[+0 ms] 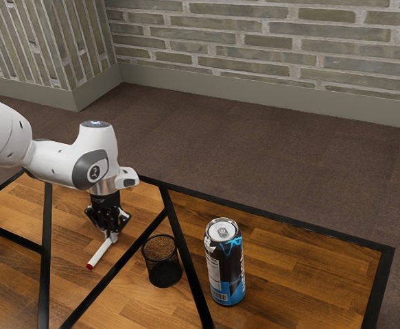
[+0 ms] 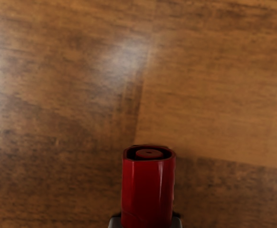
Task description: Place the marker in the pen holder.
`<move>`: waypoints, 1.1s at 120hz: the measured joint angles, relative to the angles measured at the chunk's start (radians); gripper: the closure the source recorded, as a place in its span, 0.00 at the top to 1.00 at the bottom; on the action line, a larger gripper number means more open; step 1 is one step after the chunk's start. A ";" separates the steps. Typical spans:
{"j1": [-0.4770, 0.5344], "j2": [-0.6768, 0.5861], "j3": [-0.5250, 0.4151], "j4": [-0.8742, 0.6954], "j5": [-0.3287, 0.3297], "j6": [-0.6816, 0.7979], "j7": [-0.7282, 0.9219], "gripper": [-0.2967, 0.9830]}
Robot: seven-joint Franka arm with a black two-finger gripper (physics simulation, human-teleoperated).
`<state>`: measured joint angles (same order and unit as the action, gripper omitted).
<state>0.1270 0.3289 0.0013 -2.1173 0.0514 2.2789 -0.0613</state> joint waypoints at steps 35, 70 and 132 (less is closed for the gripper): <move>-0.002 -0.015 0.005 0.002 0.014 0.020 -0.020 0.16; -0.016 -0.113 -0.015 0.005 0.118 0.090 -0.039 0.15; -0.140 -0.372 -0.126 -0.120 0.315 0.371 -0.076 0.15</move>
<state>-0.0127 -0.0429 -0.1250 -2.2373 0.3668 2.6501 -0.1369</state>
